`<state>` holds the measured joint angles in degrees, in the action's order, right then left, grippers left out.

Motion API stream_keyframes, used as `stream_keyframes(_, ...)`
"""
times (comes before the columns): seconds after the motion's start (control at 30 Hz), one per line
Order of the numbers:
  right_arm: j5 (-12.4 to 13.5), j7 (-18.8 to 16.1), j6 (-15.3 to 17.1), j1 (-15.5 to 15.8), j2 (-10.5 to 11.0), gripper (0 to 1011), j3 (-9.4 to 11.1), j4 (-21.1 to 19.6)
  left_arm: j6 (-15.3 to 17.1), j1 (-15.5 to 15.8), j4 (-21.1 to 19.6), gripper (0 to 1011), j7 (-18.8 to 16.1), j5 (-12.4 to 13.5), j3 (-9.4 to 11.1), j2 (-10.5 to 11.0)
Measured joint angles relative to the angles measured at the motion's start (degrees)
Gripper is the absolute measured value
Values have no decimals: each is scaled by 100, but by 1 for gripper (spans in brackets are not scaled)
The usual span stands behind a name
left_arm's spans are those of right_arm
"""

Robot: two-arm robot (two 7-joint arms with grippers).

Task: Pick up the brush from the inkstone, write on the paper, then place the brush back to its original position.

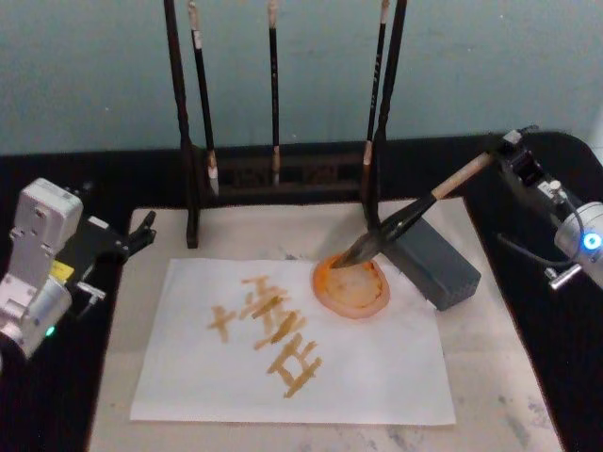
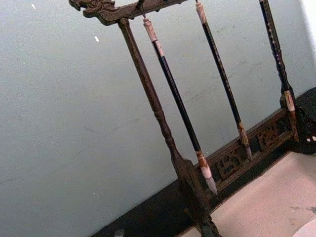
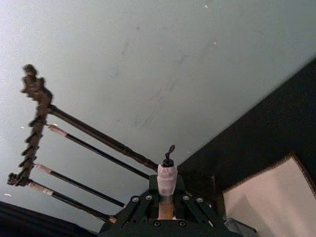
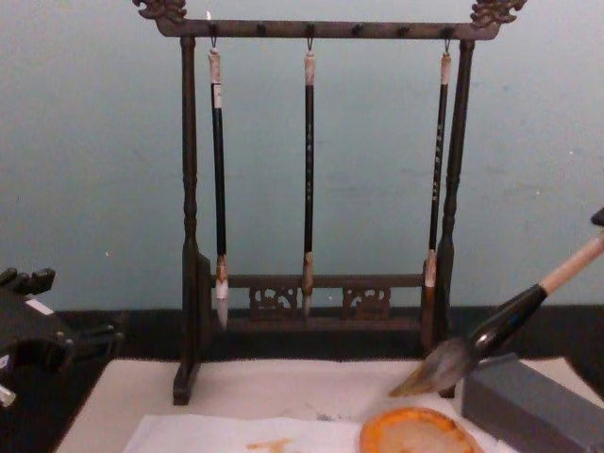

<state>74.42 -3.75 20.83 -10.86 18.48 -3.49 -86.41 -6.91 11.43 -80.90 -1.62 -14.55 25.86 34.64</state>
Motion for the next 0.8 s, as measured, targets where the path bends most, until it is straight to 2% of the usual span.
stream_keyframes(0.27,189,30,78,-269,-35,172,-174,486,0,0,0,1010,0,0,0,0)
stream_keyframes(0.47,207,-41,164,-513,70,172,-399,876,0,0,0,1010,0,0,0,0)
stream_keyframes(0.8,266,-1,185,-696,135,172,-576,1180,0,0,0,1010,0,0,0,0)
